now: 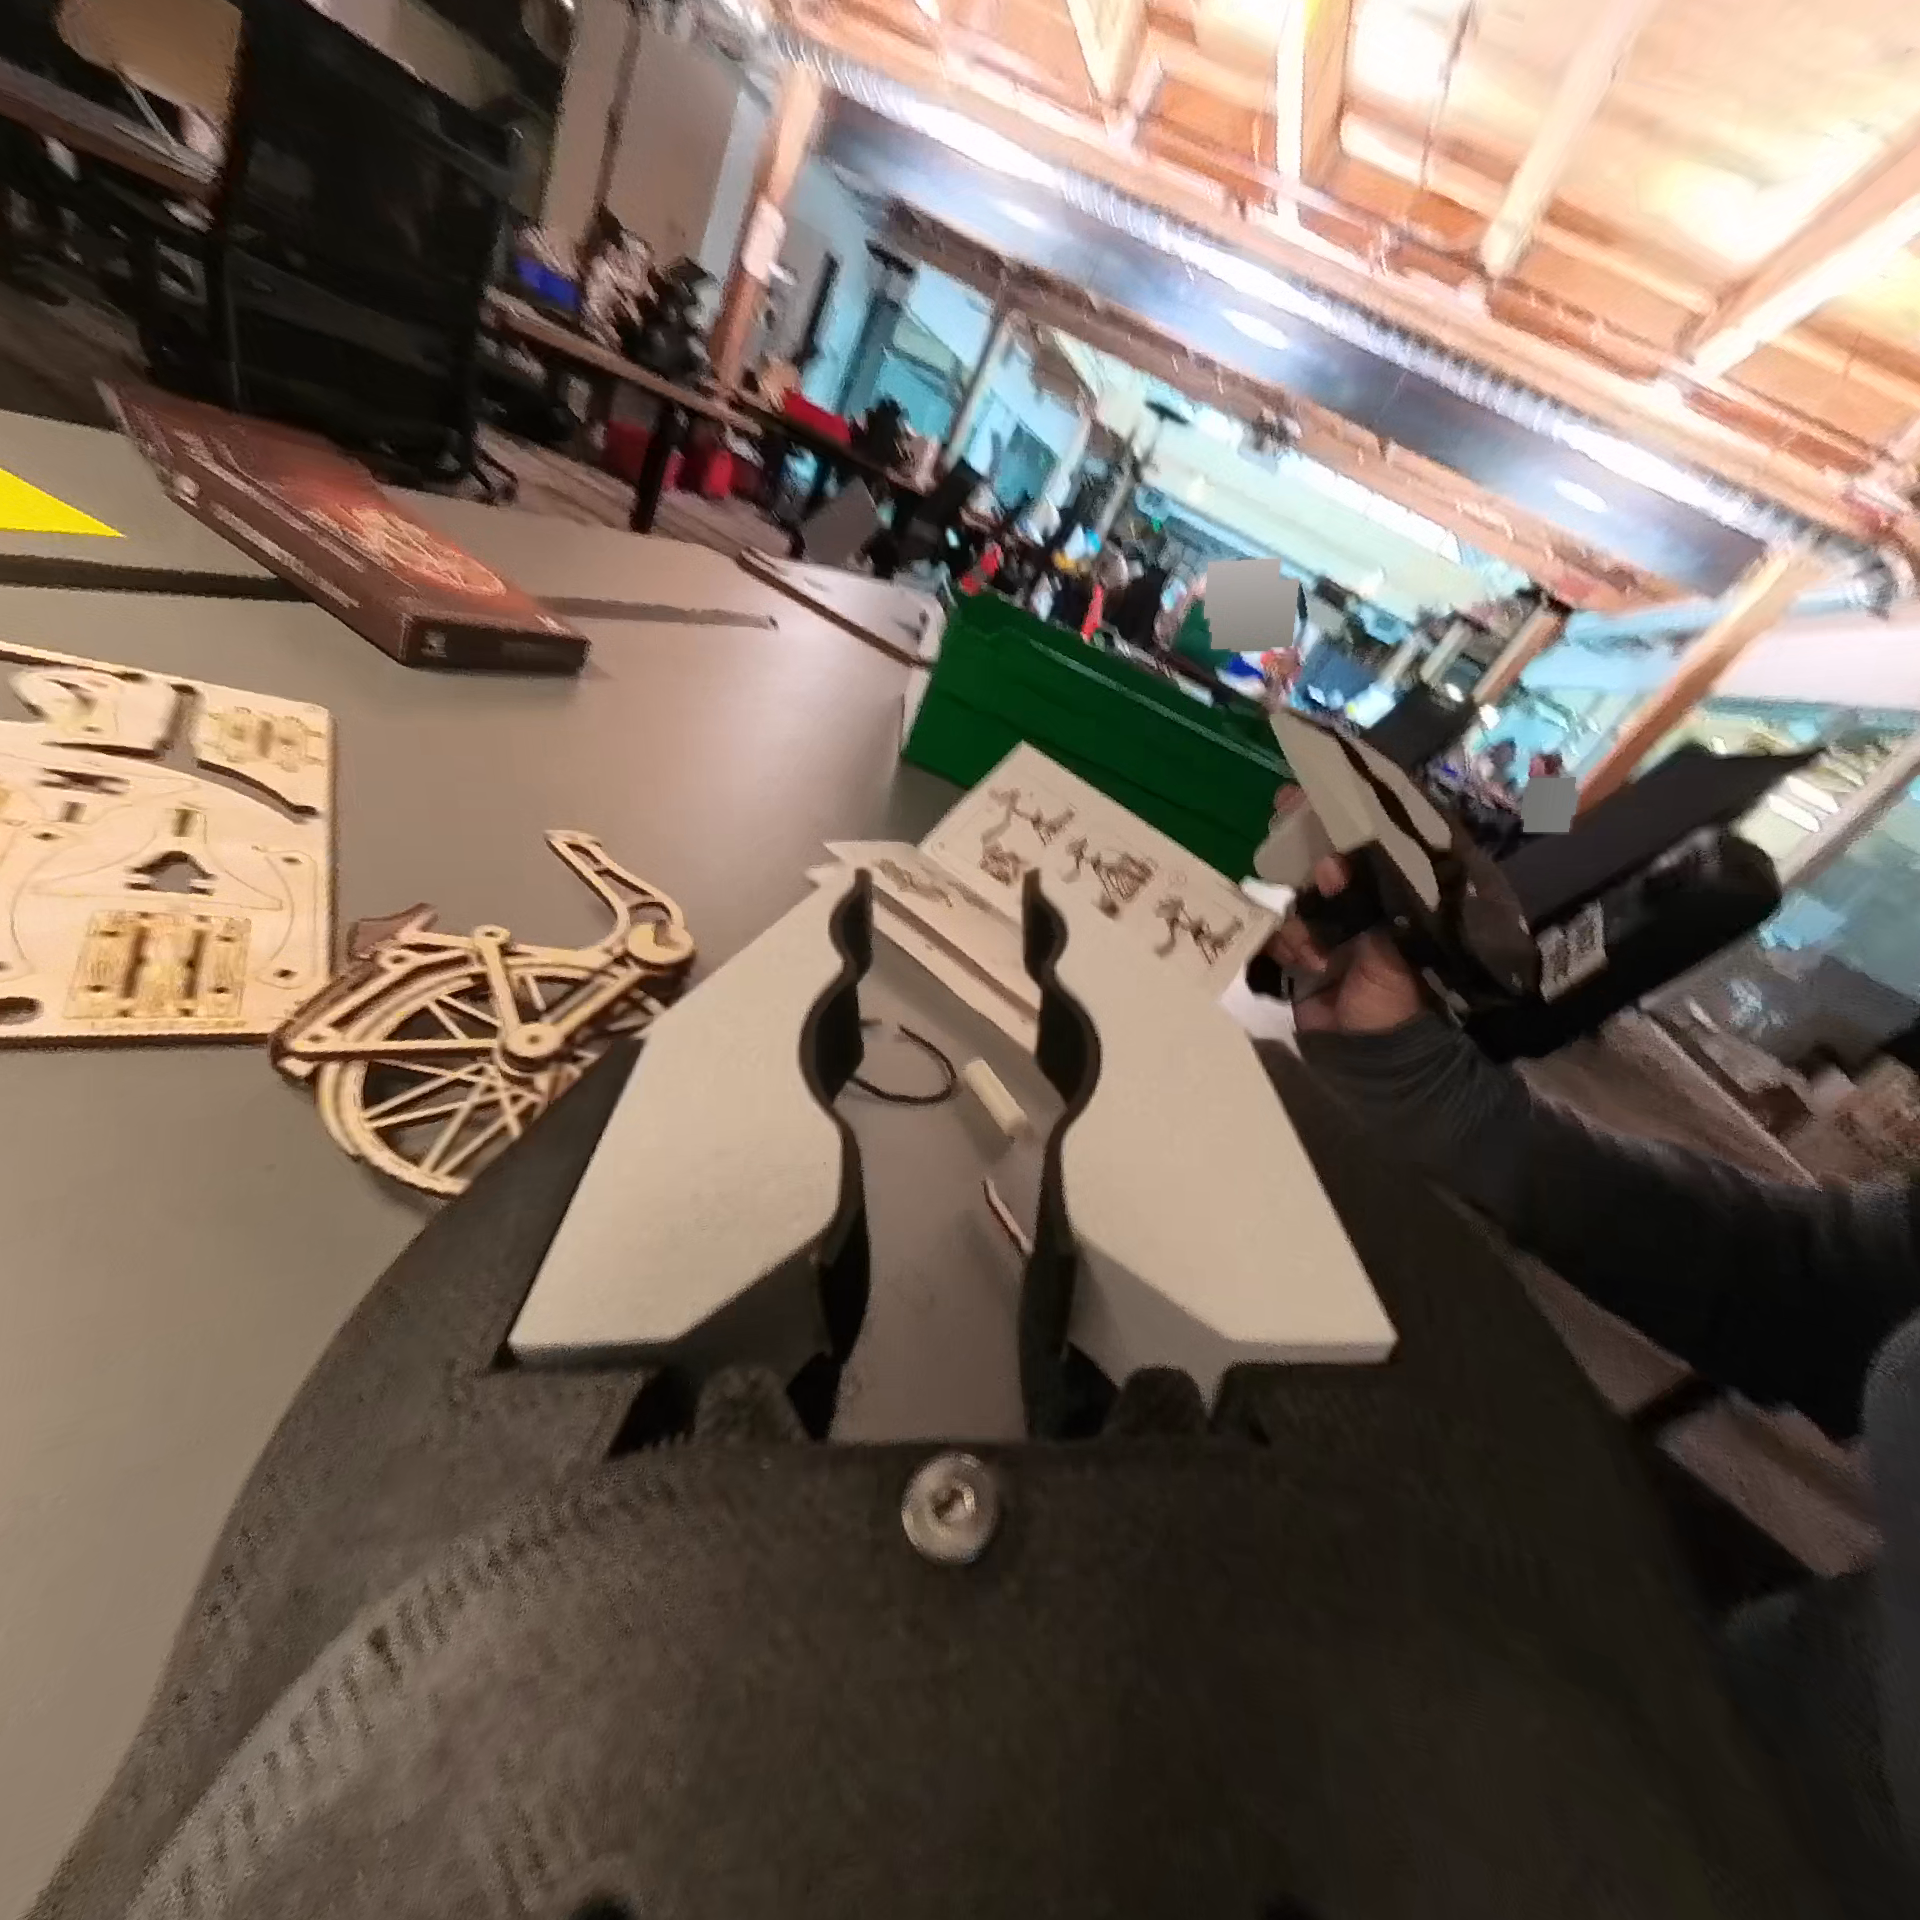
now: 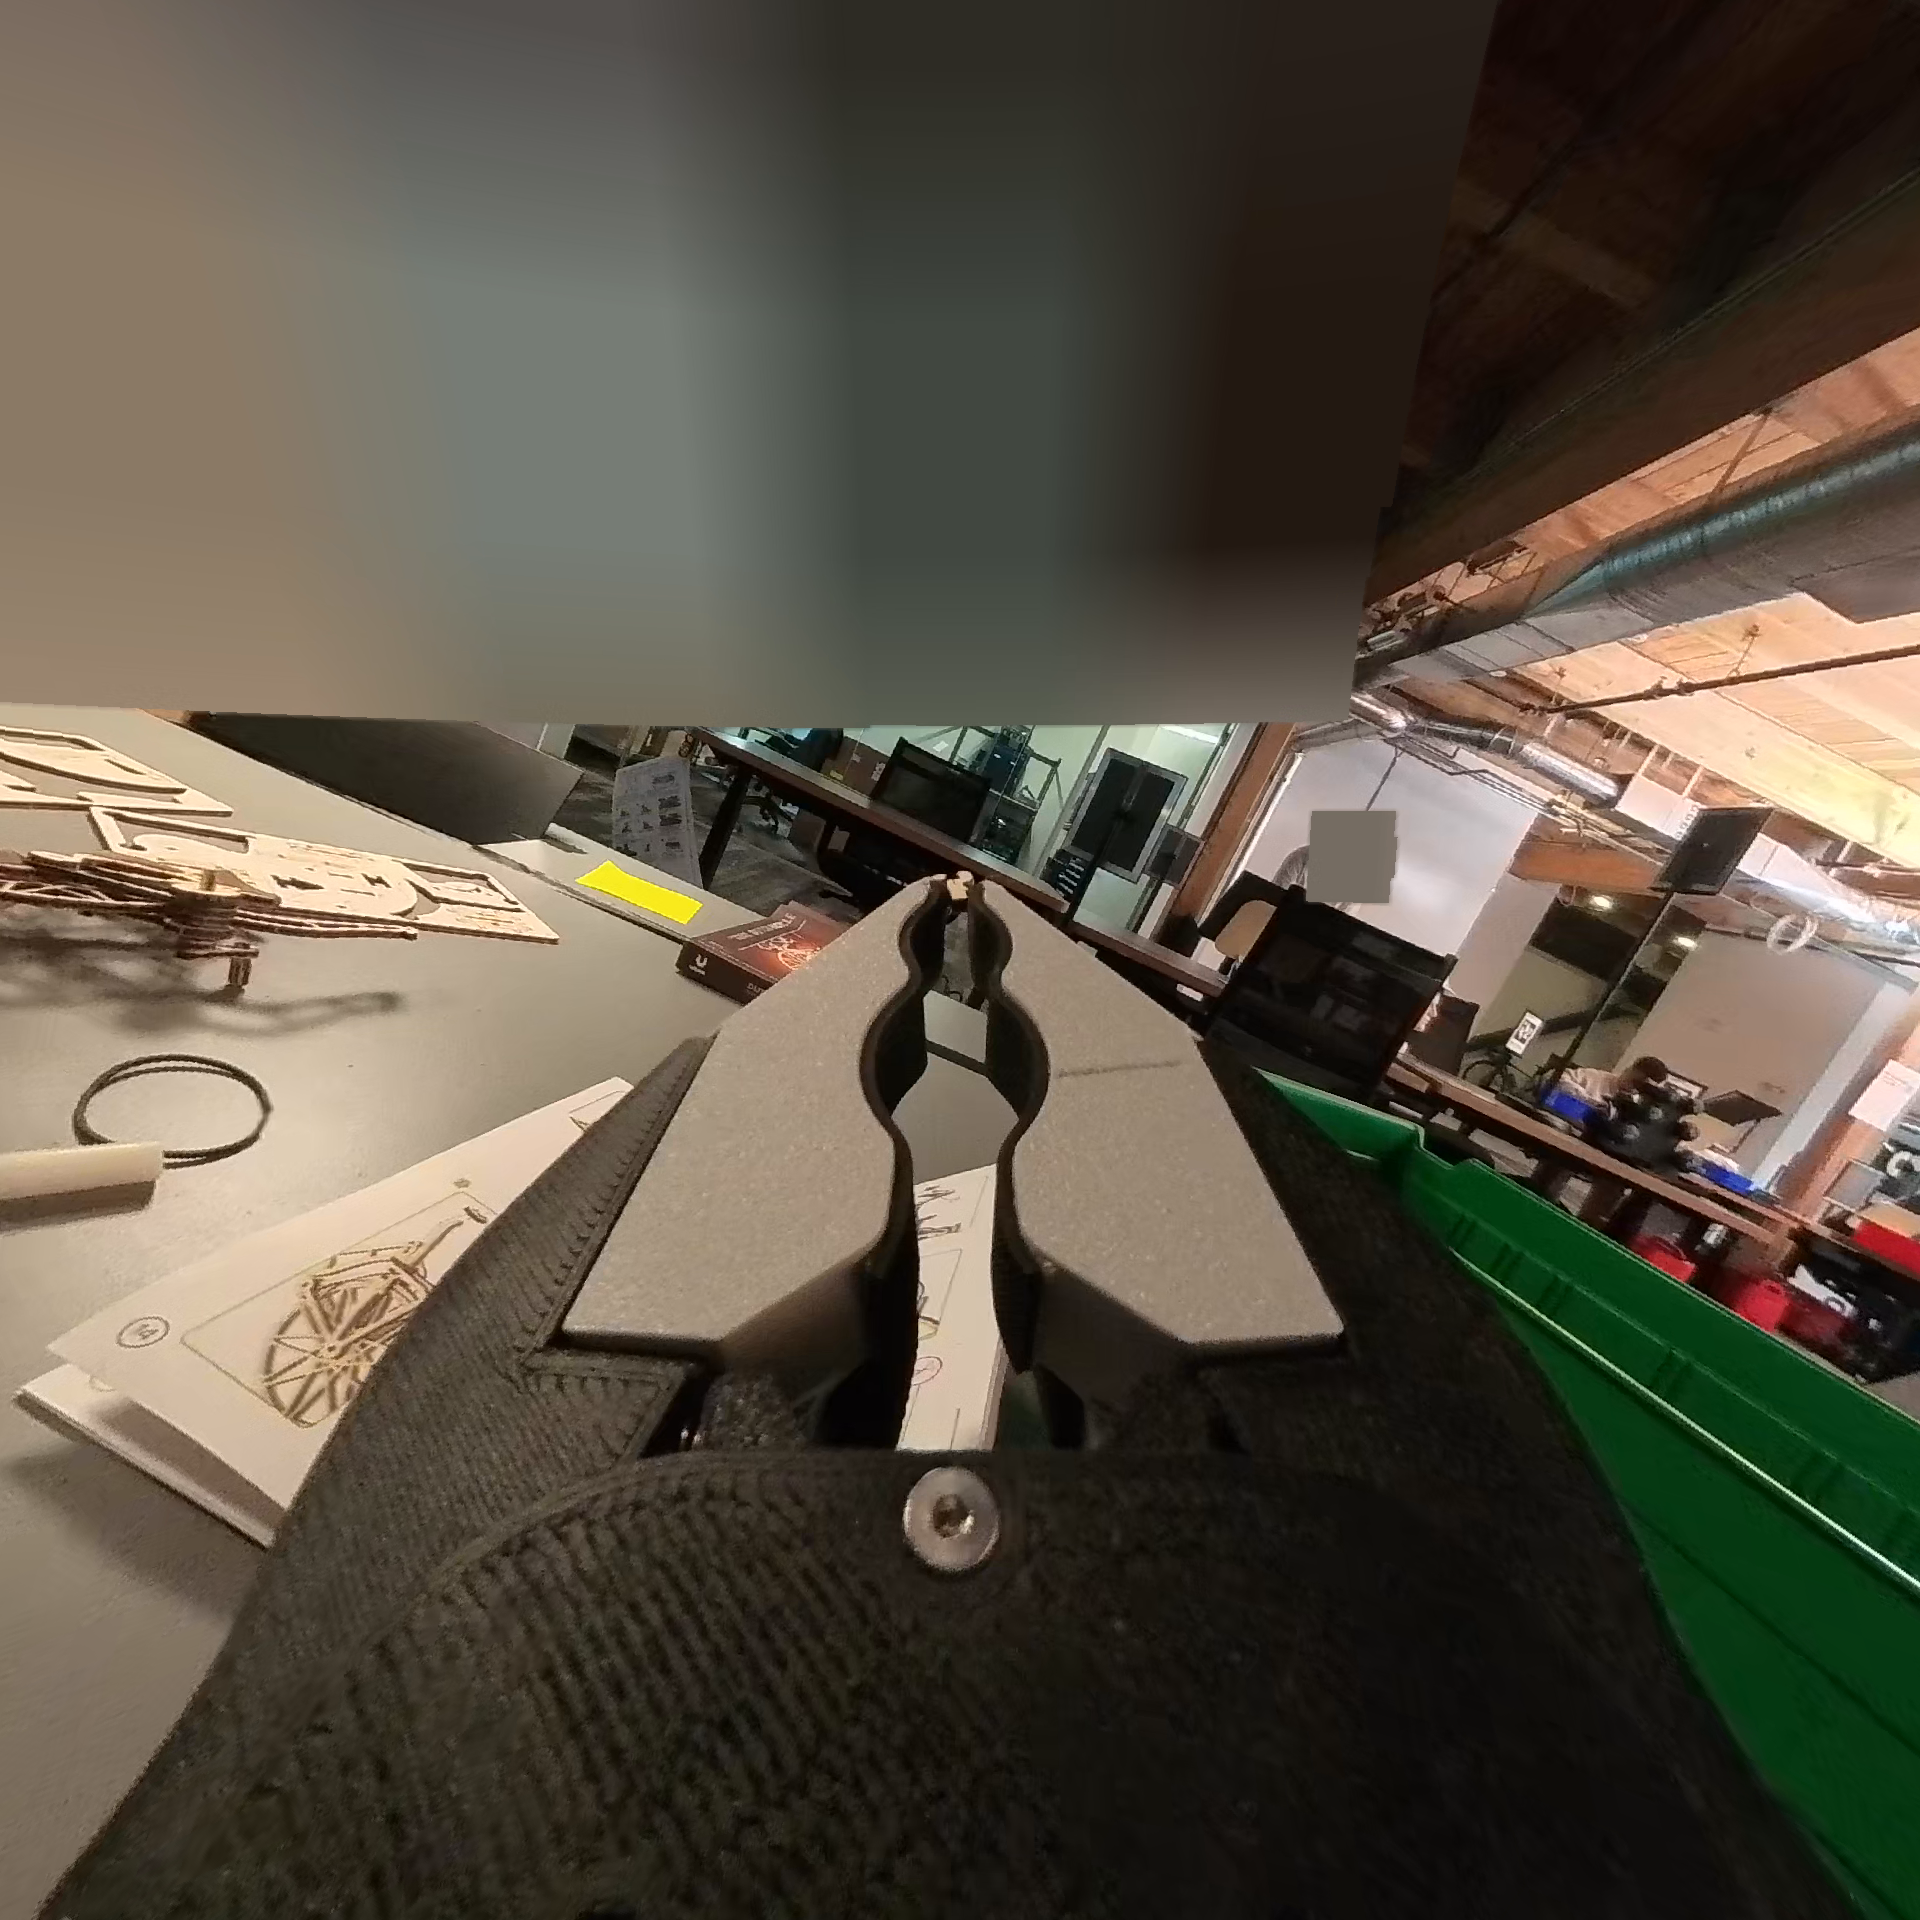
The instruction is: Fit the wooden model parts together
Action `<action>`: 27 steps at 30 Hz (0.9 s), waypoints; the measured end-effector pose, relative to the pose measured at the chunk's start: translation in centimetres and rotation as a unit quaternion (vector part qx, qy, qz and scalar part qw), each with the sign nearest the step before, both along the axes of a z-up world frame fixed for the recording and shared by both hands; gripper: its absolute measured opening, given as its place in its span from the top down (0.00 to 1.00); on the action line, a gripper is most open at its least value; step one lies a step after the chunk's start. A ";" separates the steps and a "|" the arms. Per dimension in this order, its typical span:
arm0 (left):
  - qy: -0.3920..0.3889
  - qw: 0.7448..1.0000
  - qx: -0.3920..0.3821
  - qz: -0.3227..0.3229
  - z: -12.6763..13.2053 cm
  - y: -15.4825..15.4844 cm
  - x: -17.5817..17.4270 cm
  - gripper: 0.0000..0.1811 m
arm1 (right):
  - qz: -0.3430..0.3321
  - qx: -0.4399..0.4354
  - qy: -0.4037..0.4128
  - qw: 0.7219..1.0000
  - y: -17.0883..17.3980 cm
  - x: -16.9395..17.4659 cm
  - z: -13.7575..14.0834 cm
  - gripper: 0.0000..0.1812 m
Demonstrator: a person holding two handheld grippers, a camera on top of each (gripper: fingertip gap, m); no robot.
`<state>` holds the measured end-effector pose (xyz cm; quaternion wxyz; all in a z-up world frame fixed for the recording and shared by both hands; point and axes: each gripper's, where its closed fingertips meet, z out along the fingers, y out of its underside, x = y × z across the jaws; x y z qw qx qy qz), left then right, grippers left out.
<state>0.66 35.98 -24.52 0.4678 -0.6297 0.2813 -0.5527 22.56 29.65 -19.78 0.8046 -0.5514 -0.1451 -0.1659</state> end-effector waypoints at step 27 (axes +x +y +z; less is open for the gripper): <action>0.226 0.968 -0.088 -0.069 -3.4 -6.6 0.5 0.83 | 0.342 -0.532 -0.061 0.772 -2.9 -14.5 -14.5 0.97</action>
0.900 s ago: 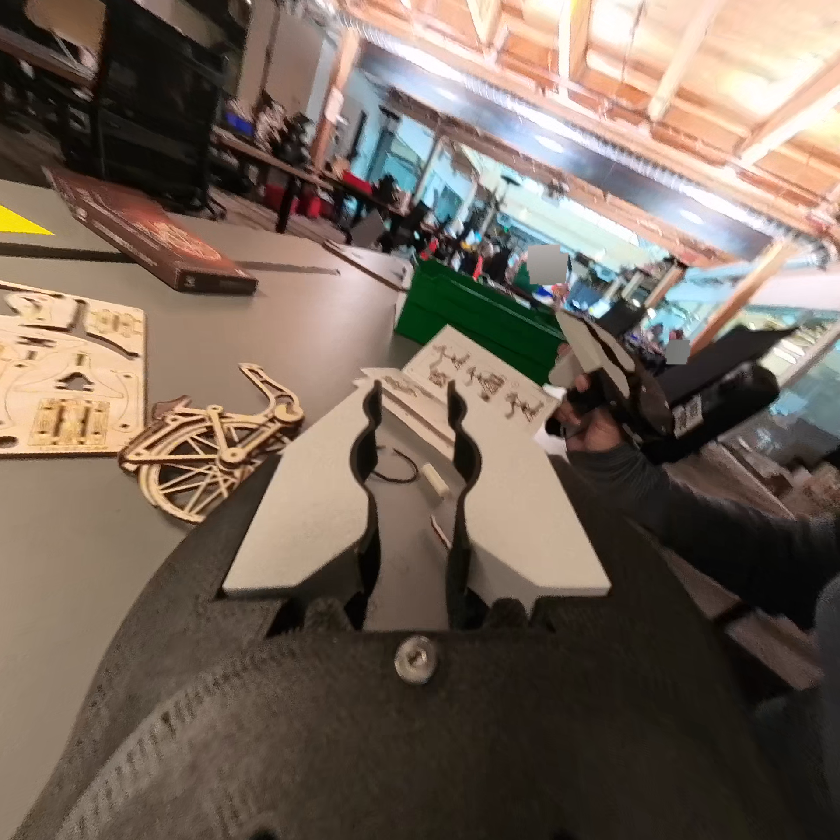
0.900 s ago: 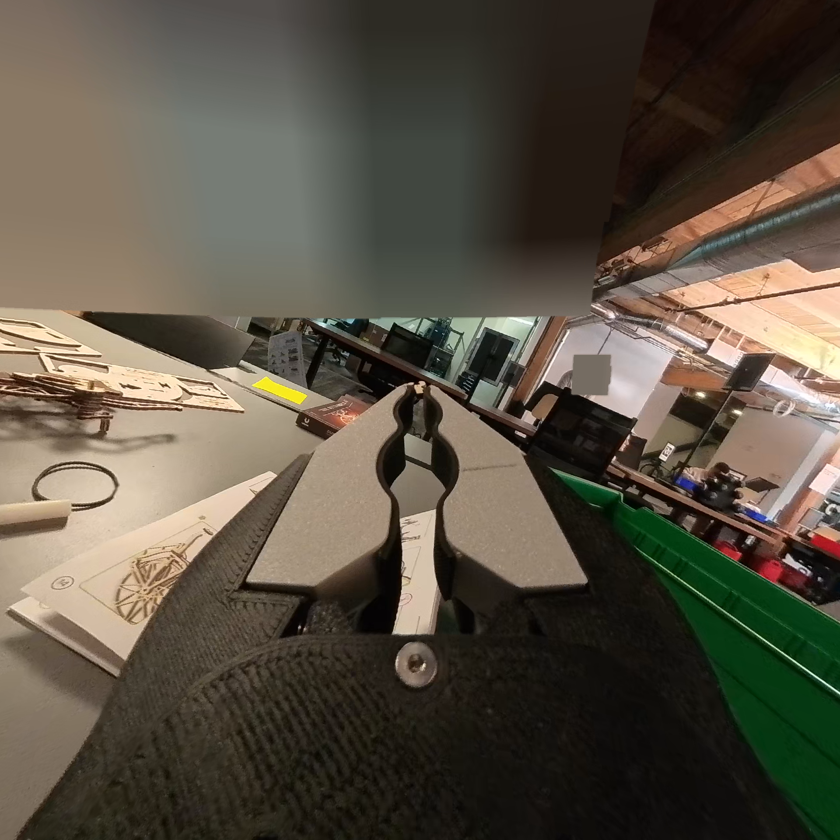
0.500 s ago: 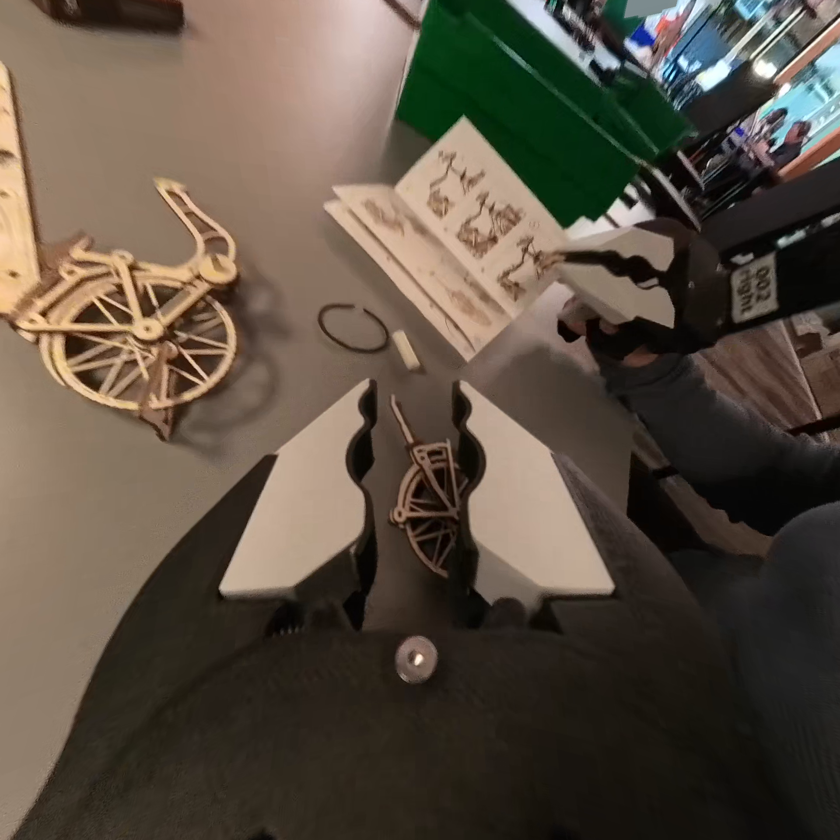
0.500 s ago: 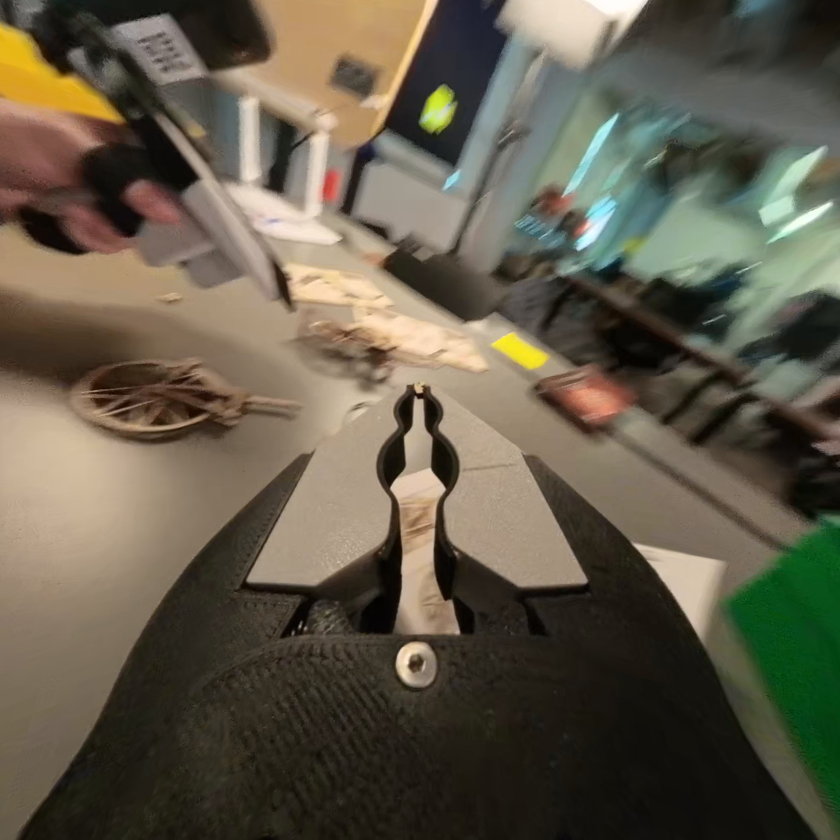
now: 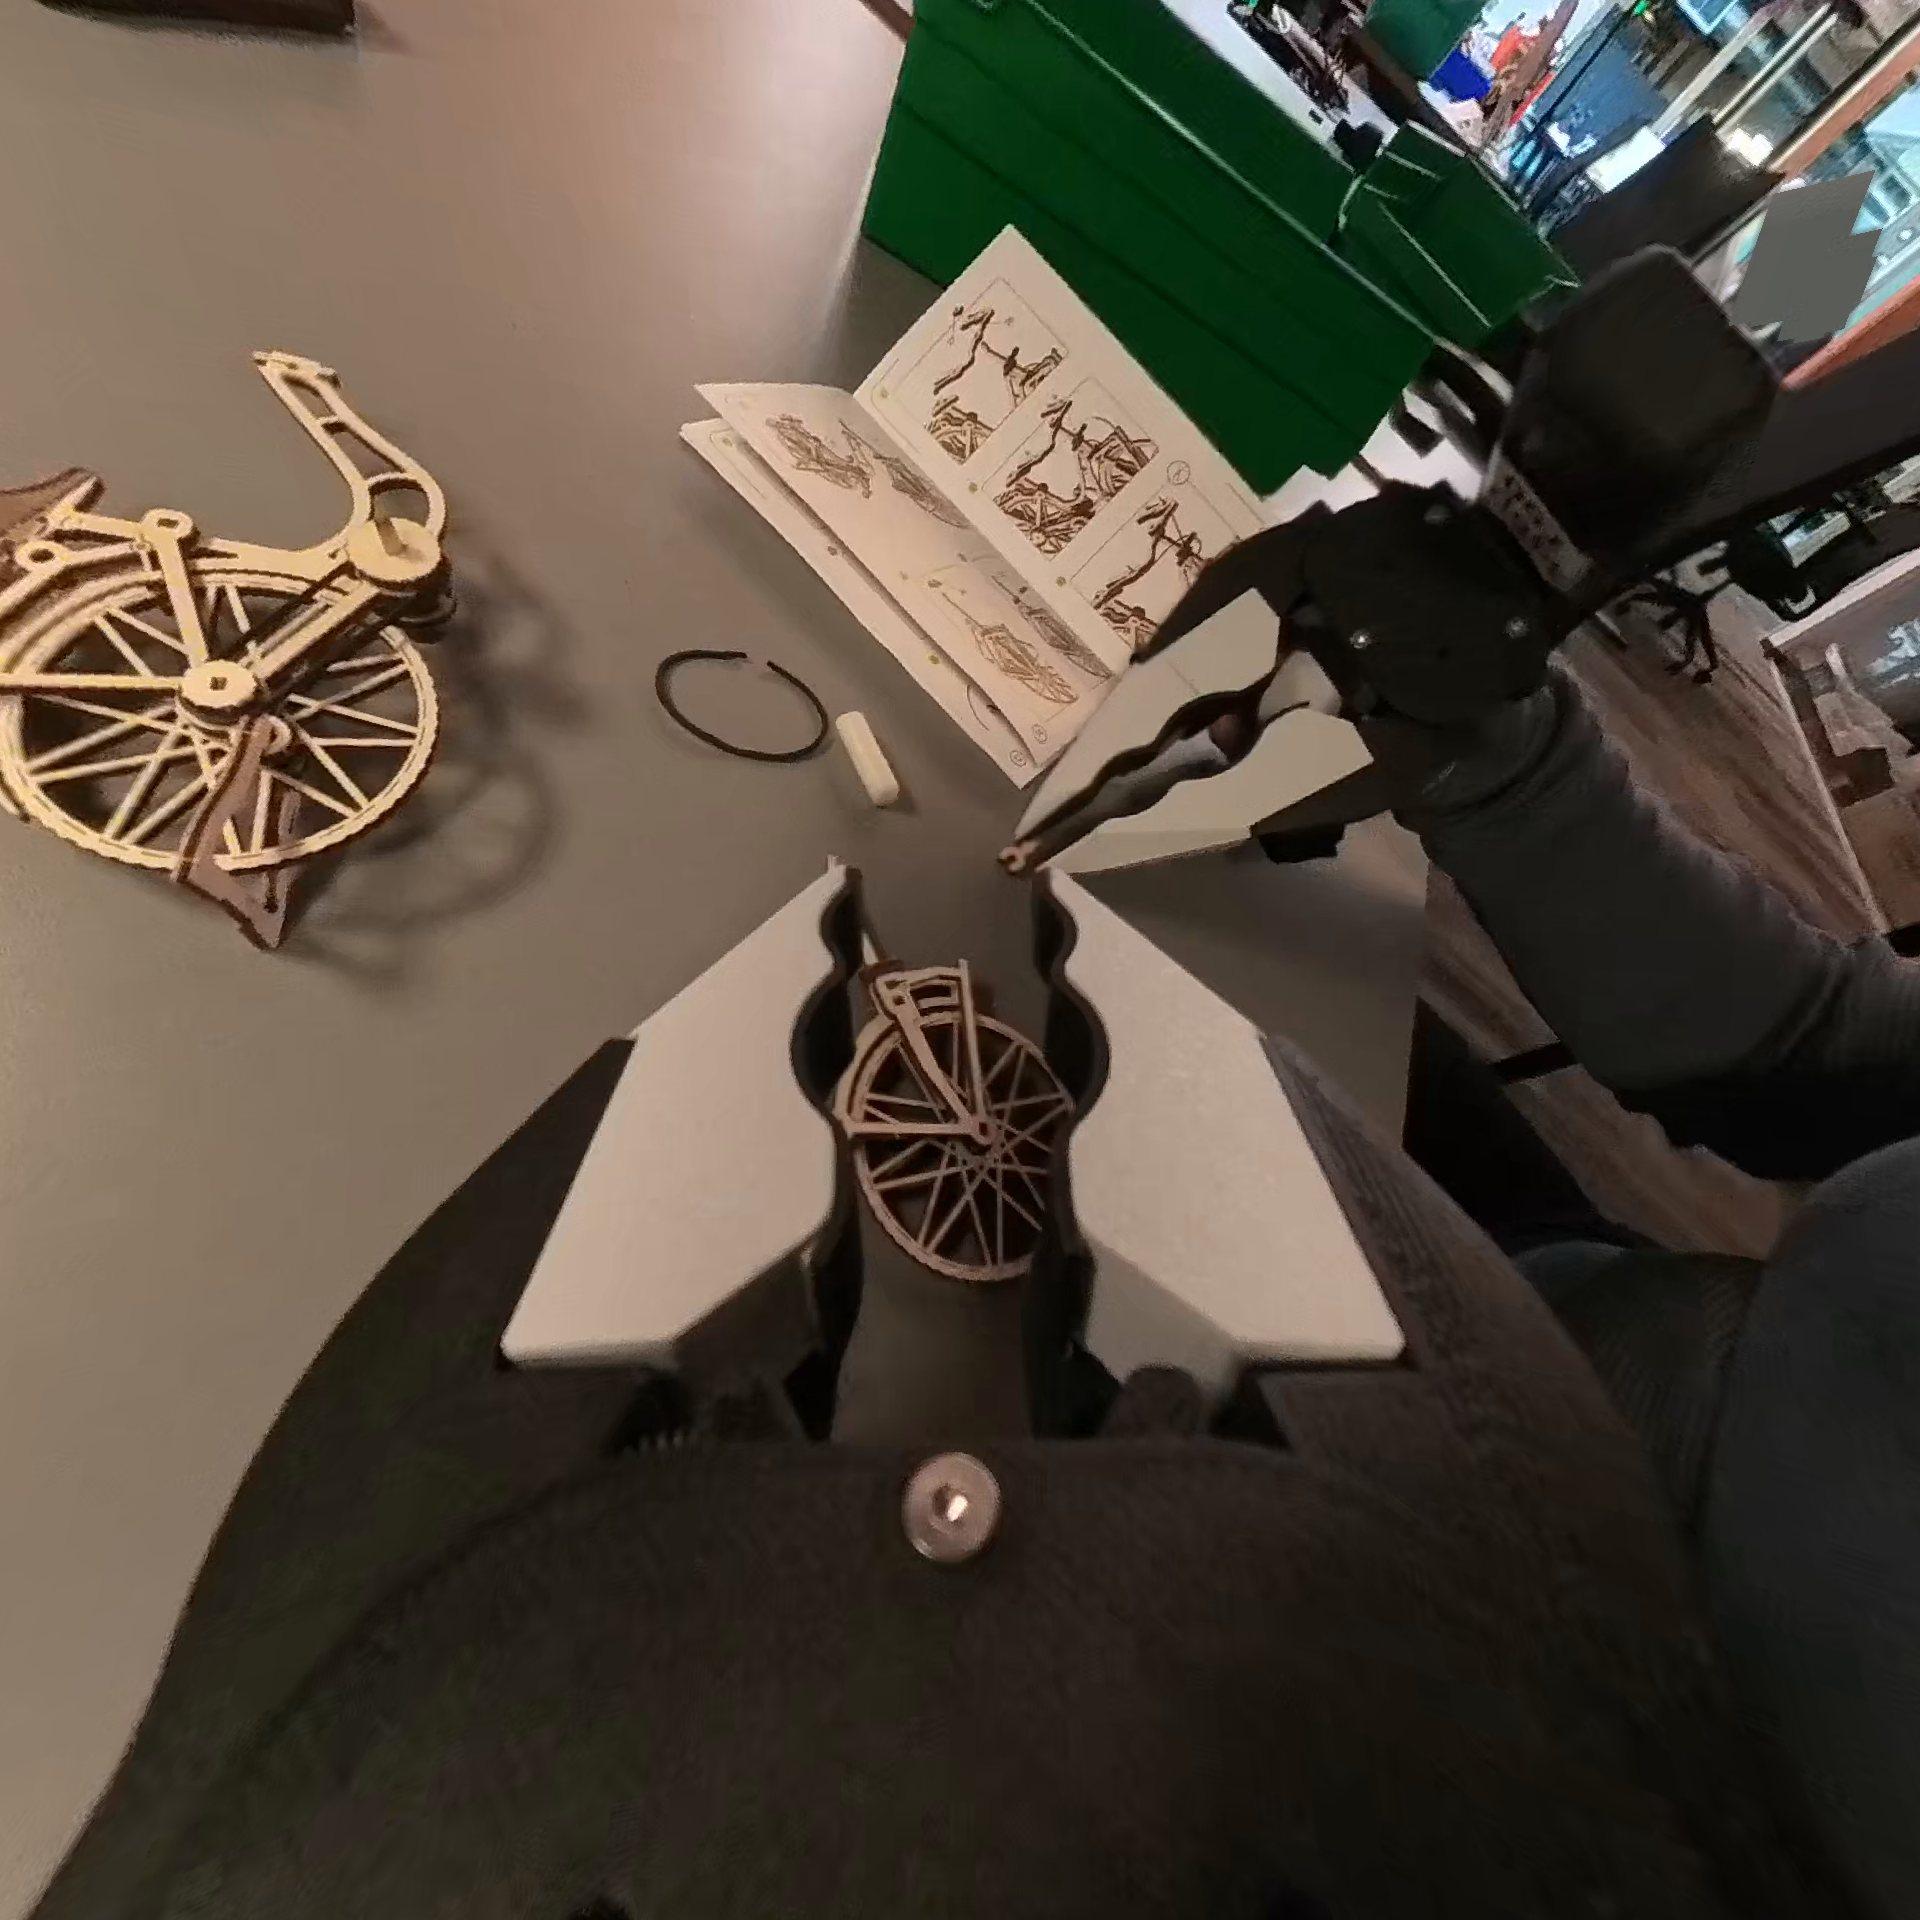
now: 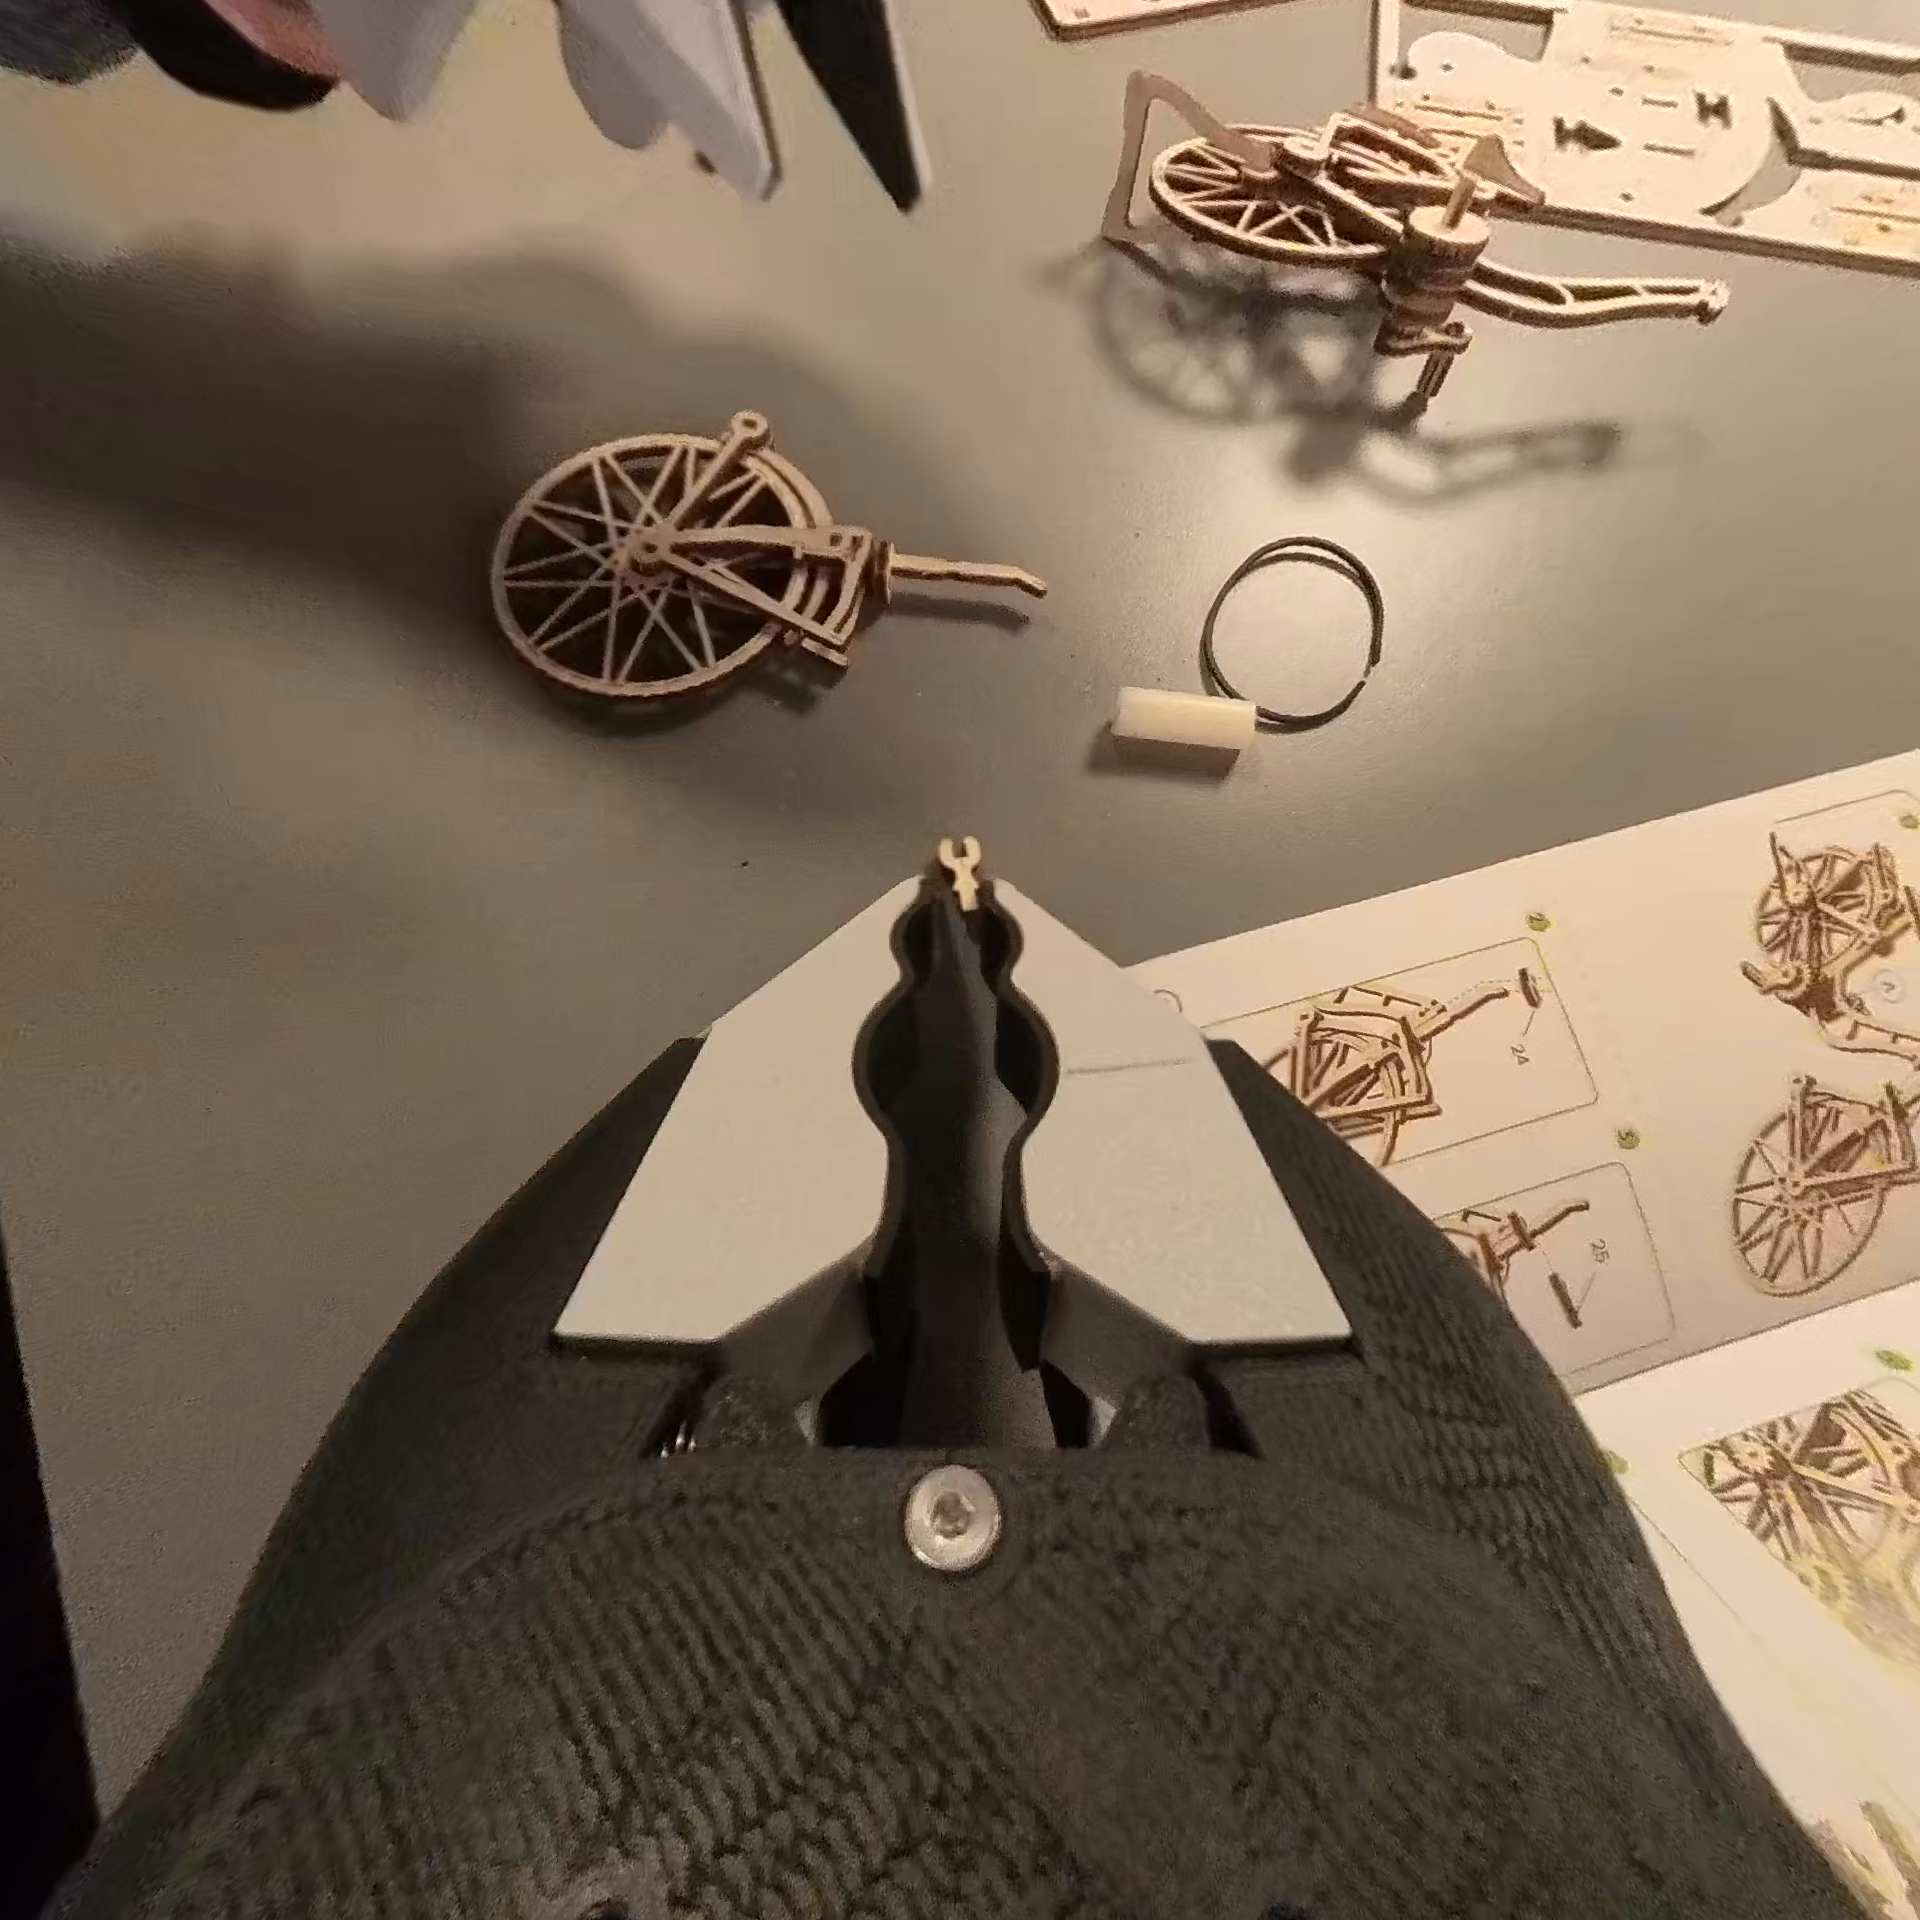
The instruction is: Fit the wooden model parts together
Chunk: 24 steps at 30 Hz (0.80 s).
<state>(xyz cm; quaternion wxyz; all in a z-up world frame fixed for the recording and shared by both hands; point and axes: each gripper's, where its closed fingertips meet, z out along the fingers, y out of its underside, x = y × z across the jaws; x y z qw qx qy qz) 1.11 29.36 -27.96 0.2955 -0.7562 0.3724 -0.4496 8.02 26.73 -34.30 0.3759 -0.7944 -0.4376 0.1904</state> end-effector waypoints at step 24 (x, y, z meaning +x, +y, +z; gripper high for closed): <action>0.002 0.999 0.028 0.022 0.3 -0.8 -2.6 0.82 | 0.004 -0.058 -0.073 0.996 -2.3 0.9 1.0 0.68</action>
